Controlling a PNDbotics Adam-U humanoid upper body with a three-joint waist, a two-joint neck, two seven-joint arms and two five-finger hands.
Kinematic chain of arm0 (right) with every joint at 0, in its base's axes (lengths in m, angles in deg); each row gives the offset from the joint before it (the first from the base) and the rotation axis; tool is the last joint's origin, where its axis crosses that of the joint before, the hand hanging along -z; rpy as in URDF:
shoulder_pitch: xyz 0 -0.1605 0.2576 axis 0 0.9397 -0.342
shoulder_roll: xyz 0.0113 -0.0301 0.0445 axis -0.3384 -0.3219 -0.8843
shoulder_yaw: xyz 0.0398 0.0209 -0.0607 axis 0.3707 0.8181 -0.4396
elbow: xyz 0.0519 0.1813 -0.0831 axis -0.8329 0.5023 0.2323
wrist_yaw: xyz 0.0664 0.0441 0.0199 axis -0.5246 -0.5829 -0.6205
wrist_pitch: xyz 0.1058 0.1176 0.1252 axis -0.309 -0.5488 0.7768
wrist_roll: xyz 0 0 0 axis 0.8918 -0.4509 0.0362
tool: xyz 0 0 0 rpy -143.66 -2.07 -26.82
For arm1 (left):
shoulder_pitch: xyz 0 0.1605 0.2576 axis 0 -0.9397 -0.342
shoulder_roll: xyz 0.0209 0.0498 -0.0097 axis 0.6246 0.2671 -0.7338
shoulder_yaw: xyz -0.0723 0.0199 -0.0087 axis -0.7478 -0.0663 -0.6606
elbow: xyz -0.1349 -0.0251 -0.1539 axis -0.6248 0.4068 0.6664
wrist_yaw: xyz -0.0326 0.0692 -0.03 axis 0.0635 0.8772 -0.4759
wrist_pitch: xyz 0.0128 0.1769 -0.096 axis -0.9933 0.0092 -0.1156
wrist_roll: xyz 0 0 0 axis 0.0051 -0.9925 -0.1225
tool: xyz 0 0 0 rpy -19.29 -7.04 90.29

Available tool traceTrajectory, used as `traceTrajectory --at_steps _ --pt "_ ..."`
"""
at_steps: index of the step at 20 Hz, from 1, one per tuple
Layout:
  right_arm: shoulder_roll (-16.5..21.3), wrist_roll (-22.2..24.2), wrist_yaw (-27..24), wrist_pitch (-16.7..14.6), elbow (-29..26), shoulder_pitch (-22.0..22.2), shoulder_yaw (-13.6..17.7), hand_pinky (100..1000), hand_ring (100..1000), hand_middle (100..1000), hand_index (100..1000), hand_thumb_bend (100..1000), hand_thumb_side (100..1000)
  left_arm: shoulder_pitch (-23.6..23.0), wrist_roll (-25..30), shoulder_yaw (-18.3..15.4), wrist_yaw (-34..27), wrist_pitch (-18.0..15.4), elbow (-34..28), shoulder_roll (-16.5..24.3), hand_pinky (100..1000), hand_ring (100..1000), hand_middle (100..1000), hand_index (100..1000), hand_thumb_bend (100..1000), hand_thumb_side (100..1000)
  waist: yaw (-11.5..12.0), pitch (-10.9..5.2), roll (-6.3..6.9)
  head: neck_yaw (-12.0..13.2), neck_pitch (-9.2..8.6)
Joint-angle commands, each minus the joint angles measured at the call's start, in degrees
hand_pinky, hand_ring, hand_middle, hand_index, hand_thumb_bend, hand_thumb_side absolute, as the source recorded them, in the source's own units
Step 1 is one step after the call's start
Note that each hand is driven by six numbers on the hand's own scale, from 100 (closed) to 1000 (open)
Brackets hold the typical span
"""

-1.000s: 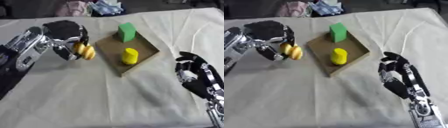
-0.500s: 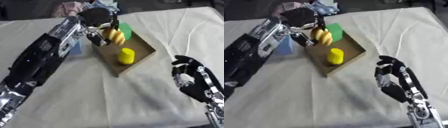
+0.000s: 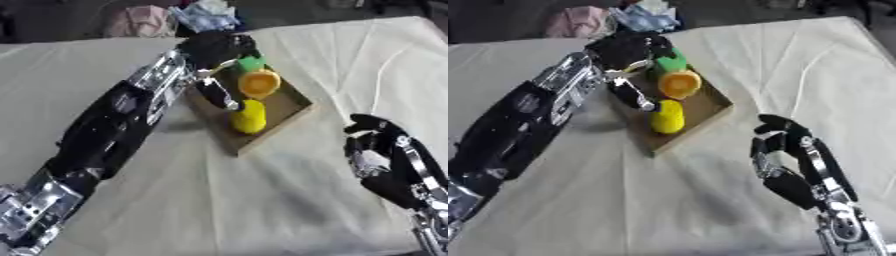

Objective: Pick up objects on the table and place them in the box.

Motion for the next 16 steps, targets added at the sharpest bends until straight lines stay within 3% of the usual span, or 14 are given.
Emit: traceTrajectory --at_steps 1,5,8,12,16 --pt "0.20 -0.15 -0.14 -0.10 -0.71 -0.41 0.42 603 570 664 835 100 373 0.68 -0.70 -1.33 -3.26 1.84 -4.31 3.42 733 691 769 849 504 388 0.40 -0.86 -0.23 -0.52 -0.66" --pt "0.37 -0.57 0.12 -0.05 -0.70 -0.31 0.89 603 570 664 835 100 380 -0.89 3.24 -3.78 -9.13 4.69 -9.75 8.30 726 667 743 824 435 317 1.46 -0.98 -0.08 -1.35 -0.59" --pt "0.46 -0.71 0.24 -0.05 -0.68 -0.24 1.04 603 570 664 835 100 381 -2.35 9.29 -5.59 -10.43 6.86 -10.40 11.56 734 684 759 836 442 335 1.88 -1.09 -0.03 -1.70 -0.60" --pt "0.53 -0.73 0.31 -0.08 -0.68 -0.22 1.09 603 570 664 835 100 382 -2.96 16.60 -7.97 -10.84 8.69 -5.25 13.98 755 714 792 858 483 385 2.10 -1.20 -0.07 -1.88 -0.66" --pt "0.58 -0.79 0.30 -0.04 -0.67 -0.19 1.16 603 569 664 835 100 382 -2.79 21.87 -10.25 -11.14 8.09 2.29 14.49 788 753 837 895 500 412 2.06 -1.23 -0.14 -1.96 -0.66"
